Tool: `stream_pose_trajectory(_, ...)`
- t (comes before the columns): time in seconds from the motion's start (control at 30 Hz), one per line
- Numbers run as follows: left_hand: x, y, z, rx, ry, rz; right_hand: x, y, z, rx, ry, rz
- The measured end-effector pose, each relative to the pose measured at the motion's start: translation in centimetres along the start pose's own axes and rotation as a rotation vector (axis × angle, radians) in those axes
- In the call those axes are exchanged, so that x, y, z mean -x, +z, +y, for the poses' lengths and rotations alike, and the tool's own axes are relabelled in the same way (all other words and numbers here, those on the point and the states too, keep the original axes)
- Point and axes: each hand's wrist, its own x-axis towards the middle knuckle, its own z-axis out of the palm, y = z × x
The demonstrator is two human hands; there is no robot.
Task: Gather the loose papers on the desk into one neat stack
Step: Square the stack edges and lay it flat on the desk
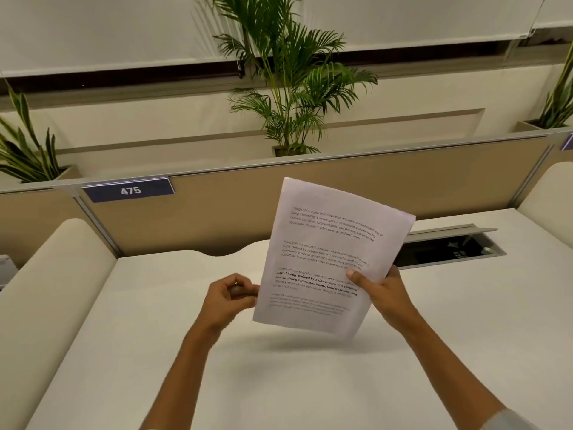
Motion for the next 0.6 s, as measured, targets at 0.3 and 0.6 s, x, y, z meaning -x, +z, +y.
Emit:
stream_pose_trajectory(0.3, -1.2, 3.4, -1.1, 0.026, 0.112, -0.022, 0.4, 3.0, 2.4, 0.130, -0.047, -0.085)
stream_pose_trajectory(0.6, -0.3, 3.9, -4.9, 0.162, 0.043, 0.080, 0.3, 2.9, 6.1, 0.190, 0.080, -0.127)
